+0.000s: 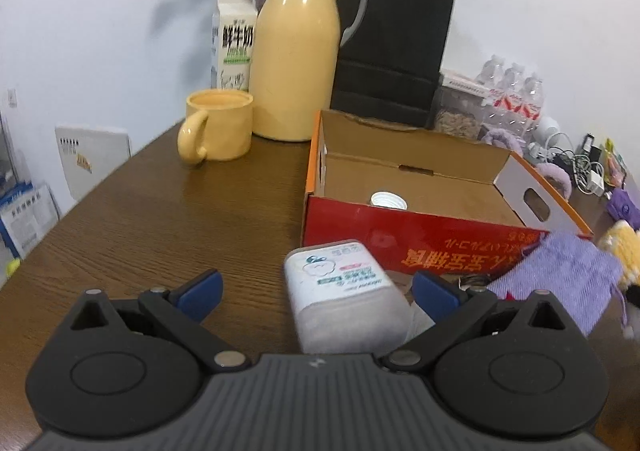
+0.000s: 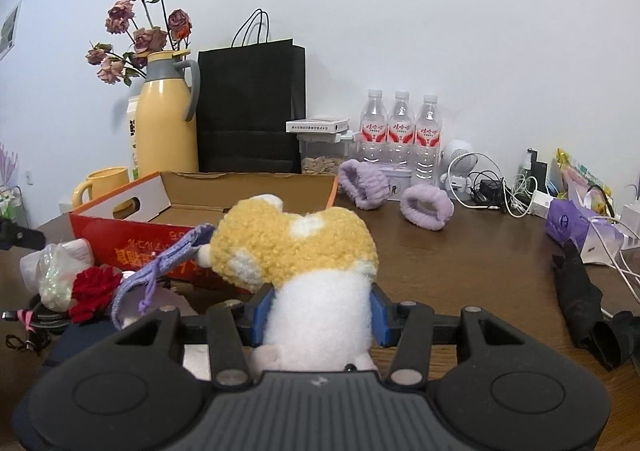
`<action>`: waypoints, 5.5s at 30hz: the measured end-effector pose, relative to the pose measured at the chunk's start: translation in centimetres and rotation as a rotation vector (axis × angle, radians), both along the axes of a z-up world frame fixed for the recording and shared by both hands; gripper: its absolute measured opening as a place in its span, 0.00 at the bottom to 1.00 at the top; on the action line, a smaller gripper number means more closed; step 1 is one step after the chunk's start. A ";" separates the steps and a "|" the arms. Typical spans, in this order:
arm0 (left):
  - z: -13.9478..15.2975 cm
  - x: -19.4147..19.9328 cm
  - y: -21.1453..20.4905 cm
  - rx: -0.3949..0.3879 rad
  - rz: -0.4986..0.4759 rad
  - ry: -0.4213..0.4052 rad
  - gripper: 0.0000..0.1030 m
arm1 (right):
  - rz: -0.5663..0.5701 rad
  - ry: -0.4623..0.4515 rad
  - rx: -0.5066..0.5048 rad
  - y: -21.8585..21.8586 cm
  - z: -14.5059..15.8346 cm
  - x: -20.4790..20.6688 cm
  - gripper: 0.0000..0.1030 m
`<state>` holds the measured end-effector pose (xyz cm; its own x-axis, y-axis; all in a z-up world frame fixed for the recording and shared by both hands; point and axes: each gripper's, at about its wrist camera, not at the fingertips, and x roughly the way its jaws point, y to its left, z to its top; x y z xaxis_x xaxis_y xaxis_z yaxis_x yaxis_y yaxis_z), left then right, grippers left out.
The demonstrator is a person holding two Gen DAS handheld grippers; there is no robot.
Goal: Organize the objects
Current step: 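Grasp the plush hamster toy with the right tool while the left tool grasps the cotton-buds box, then lower the hamster and cotton-buds box into the red box and open both tools, then withdraw both tools from the box toward the remaining items, then grasp the small yellow box with the right tool while the left tool grasps the clear plastic bag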
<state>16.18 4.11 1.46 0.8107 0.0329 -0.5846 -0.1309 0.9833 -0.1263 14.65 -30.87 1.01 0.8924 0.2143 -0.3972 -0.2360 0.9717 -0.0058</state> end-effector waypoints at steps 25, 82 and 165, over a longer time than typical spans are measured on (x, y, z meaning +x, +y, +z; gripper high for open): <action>-2.0 5.0 0.8 -0.117 0.057 0.184 0.64 | 0.012 -0.017 -0.044 0.5 1.4 1.0 0.46; 1.8 22.1 -6.9 0.194 -0.068 0.111 1.00 | 0.091 0.244 -0.199 11.6 2.3 23.8 1.00; -2.0 -6.1 -2.9 0.091 -0.123 -0.077 1.00 | 0.115 0.127 -0.003 3.9 -1.8 -5.0 0.27</action>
